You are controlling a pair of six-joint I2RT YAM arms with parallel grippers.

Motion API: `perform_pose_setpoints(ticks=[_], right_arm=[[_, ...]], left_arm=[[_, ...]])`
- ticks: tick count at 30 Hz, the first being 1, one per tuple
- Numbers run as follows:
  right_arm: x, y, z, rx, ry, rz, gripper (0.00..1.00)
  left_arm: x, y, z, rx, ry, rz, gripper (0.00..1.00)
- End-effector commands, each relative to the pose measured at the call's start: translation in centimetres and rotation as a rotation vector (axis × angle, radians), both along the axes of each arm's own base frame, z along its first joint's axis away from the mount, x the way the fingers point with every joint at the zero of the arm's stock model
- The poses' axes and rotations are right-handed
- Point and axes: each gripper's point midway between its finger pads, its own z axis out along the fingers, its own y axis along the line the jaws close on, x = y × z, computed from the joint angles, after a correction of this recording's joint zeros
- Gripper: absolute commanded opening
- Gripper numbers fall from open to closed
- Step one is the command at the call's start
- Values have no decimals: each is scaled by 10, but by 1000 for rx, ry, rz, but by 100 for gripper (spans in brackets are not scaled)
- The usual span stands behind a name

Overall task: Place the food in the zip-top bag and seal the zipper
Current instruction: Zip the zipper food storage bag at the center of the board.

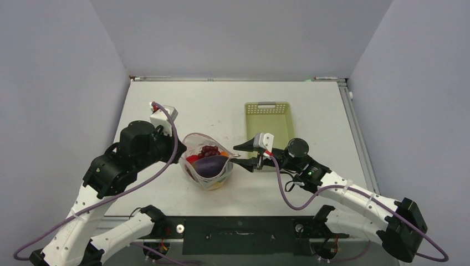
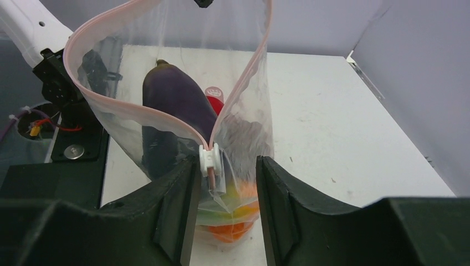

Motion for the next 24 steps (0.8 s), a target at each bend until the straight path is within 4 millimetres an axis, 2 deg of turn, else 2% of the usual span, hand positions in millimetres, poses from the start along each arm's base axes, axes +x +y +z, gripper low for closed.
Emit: perform_pose_setpoints(ticks=[1, 8, 13, 17, 24], right_arm=[[-9, 8, 17, 75, -40, 79, 40], [-10, 9, 14, 86, -31, 90, 31], [-11, 8, 16, 98, -39, 89, 20], [-11, 7, 21, 104, -49, 84, 6], [-14, 4, 36, 109, -67, 86, 5]], left_arm=[[9, -7, 20, -56, -74, -9, 0], [8, -6, 20, -59, -74, -7, 0], [9, -6, 19, -58, -72, -7, 0], [8, -6, 17, -59, -68, -7, 0], [7, -4, 14, -59, -63, -8, 0]])
